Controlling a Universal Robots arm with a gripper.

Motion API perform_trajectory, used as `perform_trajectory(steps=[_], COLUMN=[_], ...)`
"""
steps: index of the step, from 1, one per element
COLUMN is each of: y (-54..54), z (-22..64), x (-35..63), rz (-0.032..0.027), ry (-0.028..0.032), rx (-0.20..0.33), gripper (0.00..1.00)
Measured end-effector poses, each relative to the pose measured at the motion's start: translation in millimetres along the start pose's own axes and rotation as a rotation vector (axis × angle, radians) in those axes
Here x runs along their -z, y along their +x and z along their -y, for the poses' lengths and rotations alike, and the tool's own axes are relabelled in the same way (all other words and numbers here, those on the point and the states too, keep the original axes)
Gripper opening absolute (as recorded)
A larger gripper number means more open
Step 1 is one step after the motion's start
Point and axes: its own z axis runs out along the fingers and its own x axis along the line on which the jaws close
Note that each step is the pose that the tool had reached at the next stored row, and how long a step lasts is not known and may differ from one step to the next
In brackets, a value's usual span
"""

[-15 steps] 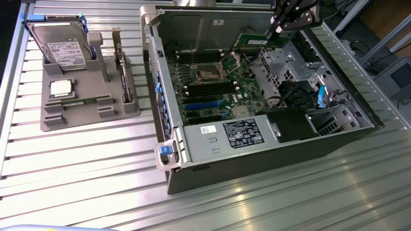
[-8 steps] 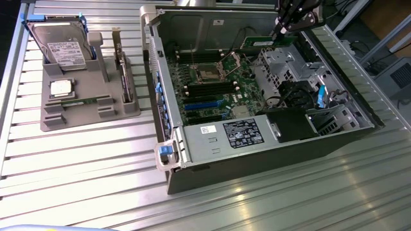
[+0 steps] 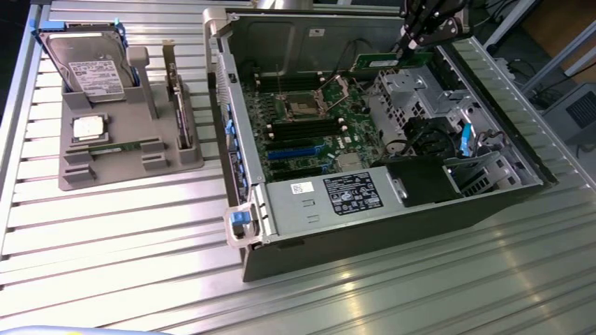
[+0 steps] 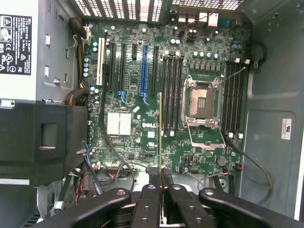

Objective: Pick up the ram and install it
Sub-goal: 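Insert the ram into the slot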

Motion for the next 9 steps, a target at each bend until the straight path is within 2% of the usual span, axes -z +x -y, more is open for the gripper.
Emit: perform_trajectory(steps=[5,9], y=[-0.1,-0.1], z=[-3.8,-9.7], x=[-2.1,-8.4], rz=[-0.0001,0.0001], ry=[0.0,0.0], rx=[0.0,0.0], gripper=[0.12,0.12])
